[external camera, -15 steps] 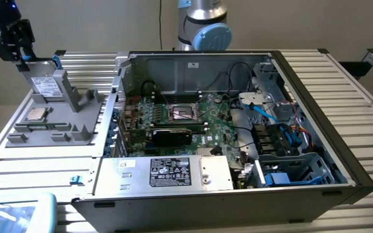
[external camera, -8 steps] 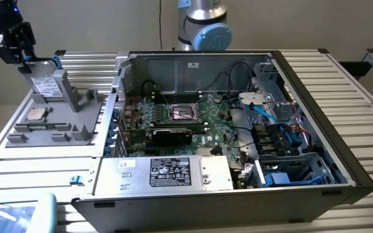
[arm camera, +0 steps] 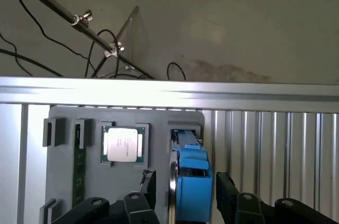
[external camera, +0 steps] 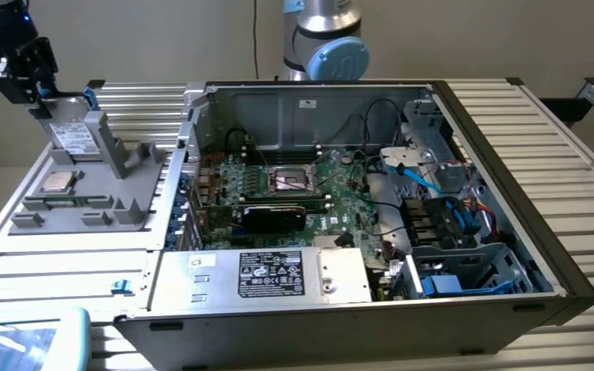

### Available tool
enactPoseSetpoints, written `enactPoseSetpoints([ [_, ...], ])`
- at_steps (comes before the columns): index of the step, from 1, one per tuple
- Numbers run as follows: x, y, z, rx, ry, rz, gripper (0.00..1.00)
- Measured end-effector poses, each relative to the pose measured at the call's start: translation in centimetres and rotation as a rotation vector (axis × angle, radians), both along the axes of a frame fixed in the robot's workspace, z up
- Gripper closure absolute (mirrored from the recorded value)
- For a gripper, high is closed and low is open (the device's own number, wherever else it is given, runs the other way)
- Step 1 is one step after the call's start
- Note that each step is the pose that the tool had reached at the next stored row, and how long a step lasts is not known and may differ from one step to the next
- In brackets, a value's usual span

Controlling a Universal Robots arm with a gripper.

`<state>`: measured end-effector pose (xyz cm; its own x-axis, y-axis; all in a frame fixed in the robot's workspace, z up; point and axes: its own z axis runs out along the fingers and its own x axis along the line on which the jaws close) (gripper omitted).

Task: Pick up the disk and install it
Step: 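Pick up the disk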

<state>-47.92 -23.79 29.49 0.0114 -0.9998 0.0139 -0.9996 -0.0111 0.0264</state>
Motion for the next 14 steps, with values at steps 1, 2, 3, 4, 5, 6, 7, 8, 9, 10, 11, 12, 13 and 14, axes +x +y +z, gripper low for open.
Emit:
enactPoseSetpoints([
  [1,0.00,-0.01,-0.01,0.0007,0.0001,0.000,0.43],
  [2,0.00,-0.02,-0.04,0.0029,-0.0002,0.000,0.43],
  [3,-0.03,-0.03,-0.09,0.0079,-0.0002,0.000,0.43],
  [4,-0.06,-0.03,-0.14,0.0134,-0.0003,0.000,0.43],
  [5,-0.07,-0.04,-0.20,0.0203,-0.0002,0.000,0.43],
  [6,-0.08,-0.05,-0.27,0.0262,-0.0002,0.000,0.43],
  [7,-0.09,-0.05,-0.35,0.0297,-0.0005,0.000,0.43],
  [8,-0.09,-0.05,-0.42,0.0306,-0.0003,0.000,0.43],
  [9,-0.09,-0.05,-0.48,0.0306,0.0000,0.000,0.43],
  [10,-0.09,-0.05,-0.51,0.0306,0.0005,0.000,0.43],
  [11,-0.10,-0.06,-0.53,0.0306,0.0008,0.000,0.43],
  [12,-0.09,-0.06,-0.57,0.0306,0.0007,0.000,0.43],
  [13,-0.09,-0.06,-0.63,0.0306,0.0005,0.000,0.43],
  [14,-0.09,-0.06,-0.69,0.0307,0.0004,0.000,0.43],
])
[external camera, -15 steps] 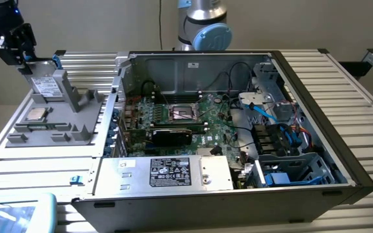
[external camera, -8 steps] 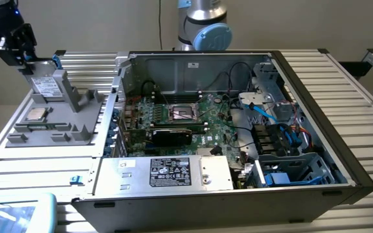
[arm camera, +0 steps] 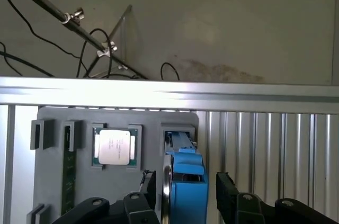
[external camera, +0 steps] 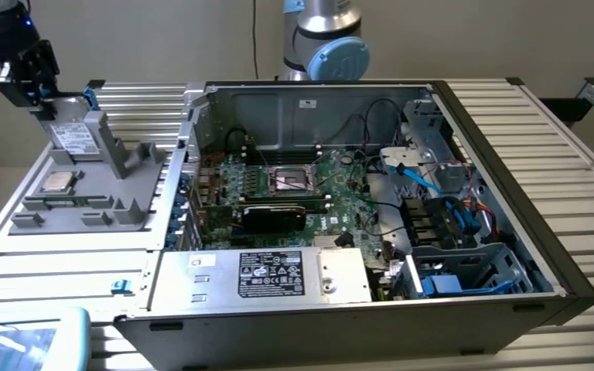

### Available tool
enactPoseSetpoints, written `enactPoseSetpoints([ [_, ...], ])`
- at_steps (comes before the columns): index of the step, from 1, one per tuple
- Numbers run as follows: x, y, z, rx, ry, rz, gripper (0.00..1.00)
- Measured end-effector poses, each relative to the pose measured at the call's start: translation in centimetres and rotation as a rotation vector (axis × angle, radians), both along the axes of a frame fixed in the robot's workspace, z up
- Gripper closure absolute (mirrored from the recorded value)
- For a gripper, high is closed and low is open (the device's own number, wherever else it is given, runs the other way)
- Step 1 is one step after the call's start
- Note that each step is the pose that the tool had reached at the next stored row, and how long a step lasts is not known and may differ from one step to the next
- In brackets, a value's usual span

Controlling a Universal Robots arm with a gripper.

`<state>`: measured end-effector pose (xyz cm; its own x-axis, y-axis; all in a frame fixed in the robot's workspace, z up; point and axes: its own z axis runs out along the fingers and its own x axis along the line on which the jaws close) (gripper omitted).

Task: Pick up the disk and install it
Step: 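Pick up the disk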

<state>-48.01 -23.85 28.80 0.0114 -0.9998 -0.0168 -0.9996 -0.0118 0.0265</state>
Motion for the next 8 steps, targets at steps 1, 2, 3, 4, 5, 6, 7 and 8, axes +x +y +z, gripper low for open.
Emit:
enactPoseSetpoints([
  [1,0.00,0.00,-0.07,0.0000,0.0001,0.000,0.45],
  [2,0.00,0.00,-0.13,0.0000,0.0002,0.000,0.45],
  [3,0.00,0.00,-0.18,0.0000,0.0004,0.000,0.52],
  [4,0.00,-0.02,-0.20,0.0000,0.0010,0.000,0.52],
  [5,0.00,-0.03,-0.22,-0.0001,0.0012,0.000,0.52],
  [6,0.00,-0.03,-0.26,0.0000,0.0012,0.000,0.52],
  [7,0.00,-0.03,-0.30,-0.0004,0.0013,0.000,0.52],
  [8,0.00,-0.03,-0.32,-0.0014,0.0014,0.000,0.52],
])
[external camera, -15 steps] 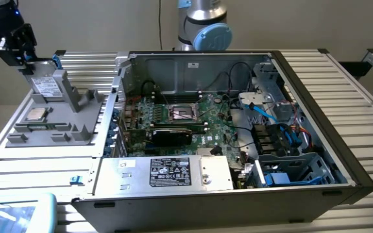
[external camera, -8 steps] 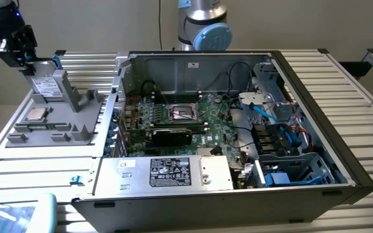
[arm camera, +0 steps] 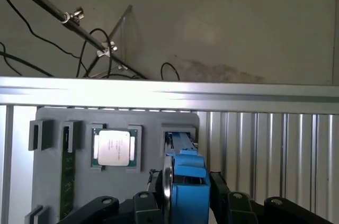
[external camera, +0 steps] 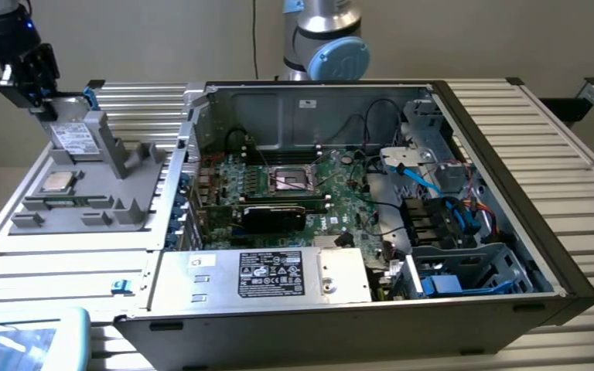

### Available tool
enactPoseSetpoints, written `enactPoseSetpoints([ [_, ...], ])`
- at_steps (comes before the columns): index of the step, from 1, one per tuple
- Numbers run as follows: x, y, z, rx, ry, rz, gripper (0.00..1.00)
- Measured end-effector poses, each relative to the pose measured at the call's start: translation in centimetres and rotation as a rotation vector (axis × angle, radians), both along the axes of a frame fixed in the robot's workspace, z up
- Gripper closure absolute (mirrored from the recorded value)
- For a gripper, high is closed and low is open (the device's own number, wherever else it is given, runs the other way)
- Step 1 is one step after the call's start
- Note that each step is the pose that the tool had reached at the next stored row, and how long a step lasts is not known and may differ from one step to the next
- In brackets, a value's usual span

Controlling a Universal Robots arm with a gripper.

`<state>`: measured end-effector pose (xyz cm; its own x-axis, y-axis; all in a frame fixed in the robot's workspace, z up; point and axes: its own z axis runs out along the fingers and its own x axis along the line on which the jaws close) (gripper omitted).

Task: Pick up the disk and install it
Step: 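Pick up the disk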

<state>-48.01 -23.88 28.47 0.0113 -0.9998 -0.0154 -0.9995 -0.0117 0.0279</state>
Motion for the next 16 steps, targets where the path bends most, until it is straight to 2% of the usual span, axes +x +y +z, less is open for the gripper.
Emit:
enactPoseSetpoints([
  [4,-0.04,0.00,-0.13,-0.0057,0.0001,-0.005,0.52],
  [16,-0.13,0.00,-0.31,-0.0058,-0.0007,-0.022,0.52],
])
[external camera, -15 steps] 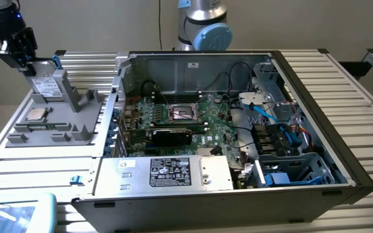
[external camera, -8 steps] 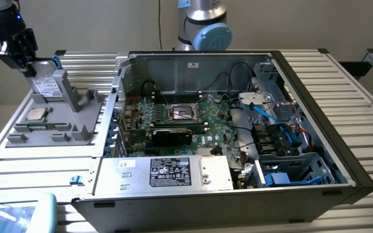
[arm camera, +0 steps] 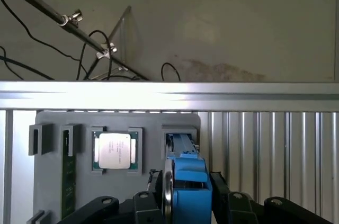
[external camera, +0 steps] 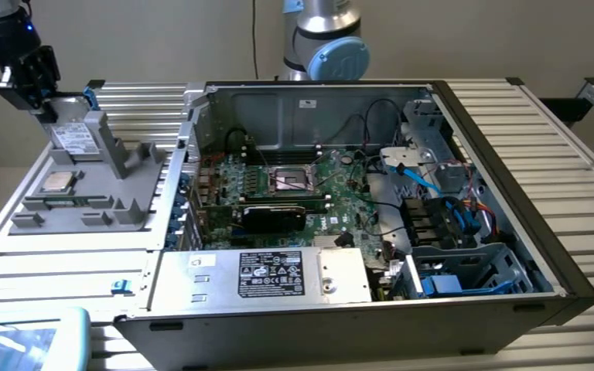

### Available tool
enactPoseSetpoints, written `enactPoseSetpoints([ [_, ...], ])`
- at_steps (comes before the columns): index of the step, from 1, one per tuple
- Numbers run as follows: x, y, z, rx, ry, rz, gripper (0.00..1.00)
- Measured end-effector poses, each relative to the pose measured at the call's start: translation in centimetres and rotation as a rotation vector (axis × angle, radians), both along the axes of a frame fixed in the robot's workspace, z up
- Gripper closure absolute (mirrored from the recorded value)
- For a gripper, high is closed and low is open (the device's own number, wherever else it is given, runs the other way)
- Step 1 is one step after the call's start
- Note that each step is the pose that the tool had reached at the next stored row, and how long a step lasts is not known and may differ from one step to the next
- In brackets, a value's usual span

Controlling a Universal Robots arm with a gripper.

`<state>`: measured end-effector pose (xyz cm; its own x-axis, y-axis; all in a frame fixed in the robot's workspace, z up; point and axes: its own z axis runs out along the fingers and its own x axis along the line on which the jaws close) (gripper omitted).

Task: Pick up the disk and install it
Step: 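Pick up the disk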

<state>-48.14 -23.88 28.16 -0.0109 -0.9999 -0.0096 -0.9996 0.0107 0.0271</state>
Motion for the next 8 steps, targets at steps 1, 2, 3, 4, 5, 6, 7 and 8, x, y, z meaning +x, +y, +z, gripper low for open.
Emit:
enactPoseSetpoints([
  [1,0.00,0.00,-0.02,0.0000,-0.0004,0.000,0.52],
  [2,0.00,0.00,-0.03,0.0000,-0.0010,0.000,0.52],
  [3,0.01,0.00,-0.05,0.0000,-0.0019,0.000,0.52],
  [4,0.01,0.00,-0.06,0.0000,-0.0031,0.000,0.52],
  [5,0.00,0.00,-0.06,0.0000,-0.0048,0.000,0.52],
  [6,0.00,0.00,-0.06,0.0000,-0.0061,0.000,0.52],
  [7,0.00,0.00,-0.08,0.0001,-0.0064,0.000,0.52],
  [8,-0.01,0.00,-0.09,0.0001,-0.0067,0.000,0.52],
])
